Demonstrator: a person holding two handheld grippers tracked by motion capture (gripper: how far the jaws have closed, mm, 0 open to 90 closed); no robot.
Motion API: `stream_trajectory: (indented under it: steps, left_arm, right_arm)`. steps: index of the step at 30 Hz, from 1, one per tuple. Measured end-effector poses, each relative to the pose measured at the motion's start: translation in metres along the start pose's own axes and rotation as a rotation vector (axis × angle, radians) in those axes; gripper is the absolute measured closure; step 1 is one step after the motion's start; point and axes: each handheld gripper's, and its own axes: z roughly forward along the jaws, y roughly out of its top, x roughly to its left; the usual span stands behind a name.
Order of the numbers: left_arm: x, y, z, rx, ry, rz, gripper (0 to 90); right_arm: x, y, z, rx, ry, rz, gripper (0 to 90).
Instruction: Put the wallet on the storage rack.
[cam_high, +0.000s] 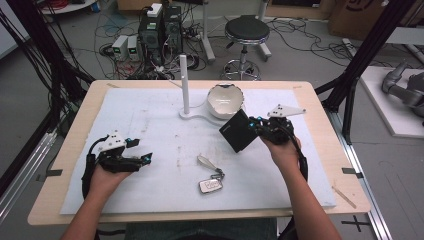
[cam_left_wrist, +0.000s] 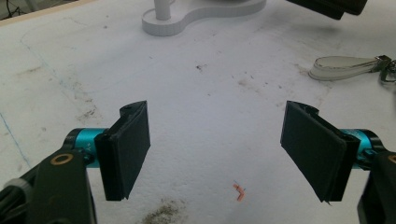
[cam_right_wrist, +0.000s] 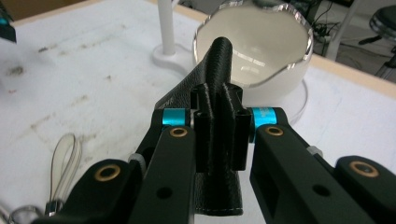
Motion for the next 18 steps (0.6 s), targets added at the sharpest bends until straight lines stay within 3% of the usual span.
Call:
stream_trajectory:
  steps: [12,18]
  left_arm:
    - [0.001,-0.001,0.001,0.004,0.001,-0.006,24.1]
    - [0.002,-0.001,0.001,0.008,-0.001,-0.005,24.1]
  right_arm:
    - [0.003,0.057,0.002,-0.029,-0.014,-0.098,84.9]
    - [-0.002,0.085,0.013,-0.034,-0.020,-0.106,84.8]
